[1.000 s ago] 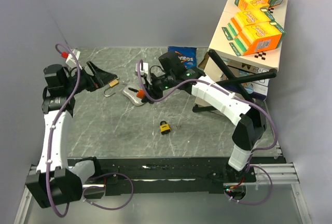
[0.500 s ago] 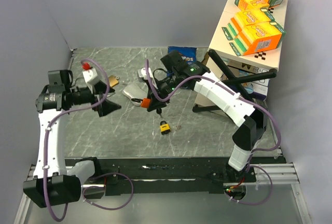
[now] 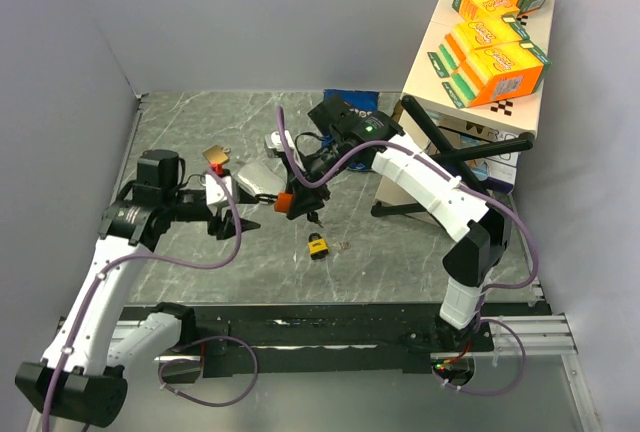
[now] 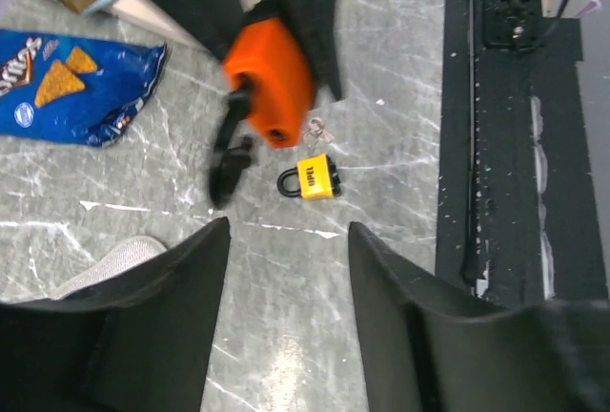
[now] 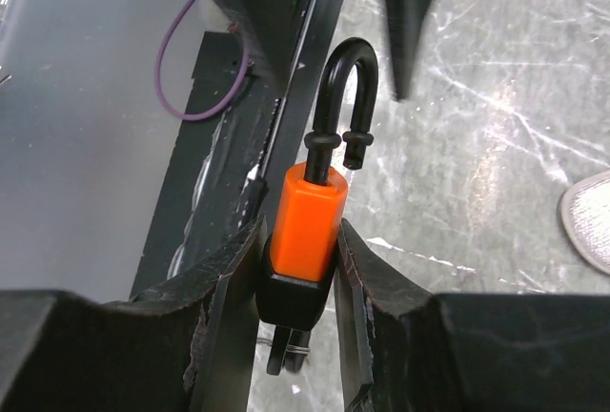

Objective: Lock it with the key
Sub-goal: Lock the lock.

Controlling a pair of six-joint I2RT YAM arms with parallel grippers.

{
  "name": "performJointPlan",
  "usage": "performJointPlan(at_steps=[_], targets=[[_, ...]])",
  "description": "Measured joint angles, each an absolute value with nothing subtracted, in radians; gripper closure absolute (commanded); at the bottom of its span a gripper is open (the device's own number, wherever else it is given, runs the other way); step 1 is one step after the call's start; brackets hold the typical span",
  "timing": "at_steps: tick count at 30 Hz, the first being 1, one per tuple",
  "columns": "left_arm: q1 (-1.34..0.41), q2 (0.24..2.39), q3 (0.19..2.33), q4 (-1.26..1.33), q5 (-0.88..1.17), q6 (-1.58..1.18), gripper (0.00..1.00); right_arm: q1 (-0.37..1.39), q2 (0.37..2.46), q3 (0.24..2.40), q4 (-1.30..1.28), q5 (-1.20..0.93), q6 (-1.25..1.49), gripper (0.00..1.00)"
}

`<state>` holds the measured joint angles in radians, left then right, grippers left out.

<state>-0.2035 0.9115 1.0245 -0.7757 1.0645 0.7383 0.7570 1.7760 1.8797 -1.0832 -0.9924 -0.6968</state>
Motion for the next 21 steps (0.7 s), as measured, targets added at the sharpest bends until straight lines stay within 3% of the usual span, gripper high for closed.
performJointPlan(at_steps=[15,21], targets=[[-0.216,0.947,1.031,-0.639,1.009,0.65,0.55,0.762,1.799,1.907,-1.15,-0.988,-0.731,1.0],[-0.25,0.96,1.054,-0.639,1.013,0.648,0.67,0.767,1.832,1.927,-1.156,-0.984,-0.73,1.0]])
